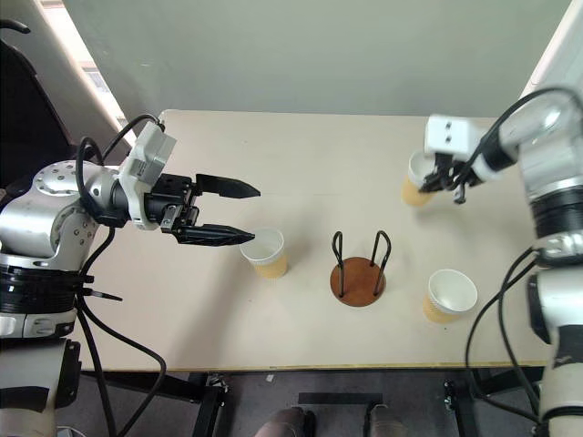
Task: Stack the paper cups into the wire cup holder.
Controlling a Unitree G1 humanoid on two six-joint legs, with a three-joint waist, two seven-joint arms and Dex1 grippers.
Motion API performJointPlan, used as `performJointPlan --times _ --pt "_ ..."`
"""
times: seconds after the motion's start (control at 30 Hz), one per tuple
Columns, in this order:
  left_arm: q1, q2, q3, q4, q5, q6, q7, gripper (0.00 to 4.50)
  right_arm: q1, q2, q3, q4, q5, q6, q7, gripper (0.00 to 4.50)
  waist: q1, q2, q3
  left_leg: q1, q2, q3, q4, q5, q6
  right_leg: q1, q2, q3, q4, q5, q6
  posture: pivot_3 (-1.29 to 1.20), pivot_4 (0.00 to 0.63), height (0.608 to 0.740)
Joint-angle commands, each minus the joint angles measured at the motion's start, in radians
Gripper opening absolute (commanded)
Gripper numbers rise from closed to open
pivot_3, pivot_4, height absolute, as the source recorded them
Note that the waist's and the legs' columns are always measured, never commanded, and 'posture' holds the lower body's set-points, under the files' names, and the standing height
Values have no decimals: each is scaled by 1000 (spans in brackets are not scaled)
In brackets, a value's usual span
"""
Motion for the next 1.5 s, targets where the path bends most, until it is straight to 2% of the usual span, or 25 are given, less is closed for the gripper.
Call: performJointPlan --times 0.03,0.2,0.37,0.63,1.0,1.1,1.27,1.37,1.5 --pt "-22 2 14 3 7 -28 -10 4500 29 -72 0 -335 181 206 29 49 -2 0 0 1 1 0 0 1 -1 0 1 0 0 -1 0 0 150 740" --pt "-37 -21 -5 31 24 -53 -18 4500 50 -104 -8 -563 289 382 29 49 -4 0 0 2 1 0 1 1 0 0 1 1 0 -3 0 0 150 740" --pt "-52 -39 -19 52 39 -68 -26 4500 95 -107 2 -629 307 416 29 49 -4 -1 0 2 1 0 2 3 2 1 1 1 2 -6 -7 0 150 740" --pt "-53 -52 -14 56 49 -72 -26 4500 150 -74 54 -636 272 359 5 49 -5 -1 0 3 1 0 4 4 10 1 1 1 4 -2 -7 0 150 740" --pt "-33 -49 0 23 36 -55 -2 4500 171 -15 128 -591 172 239 -18 49 -6 -1 0 2 1 0 5 5 11 1 1 1 4 0 -6 0 150 740" --pt "-26 -48 0 12 35 -53 7 4500 170 1 131 -574 154 229 -25 643 -5 -1 0 2 1 1 6 5 11 1 1 1 3 1 -5 0 150 740" --pt "-12 -50 8 -25 37 -59 38 4500 159 42 79 -558 186 284 -66 2237 -7 -1 0 2 1 1 7 5 11 1 1 1 3 1 -5 0 150 740" --pt "-8 -40 5 -51 62 -77 73 4500 154 42 24 -541 215 332 -97 2237 -6 -1 0 2 0 1 7 7 9 2 0 1 3 1 -5 0 150 740" --pt "-8 10 -62 -114 196 -127 131 4500 129 37 -104 -560 350 529 -118 2237 -6 -1 0 2 0 1 8 8 7 2 0 1 2 1 -5 0 150 740"
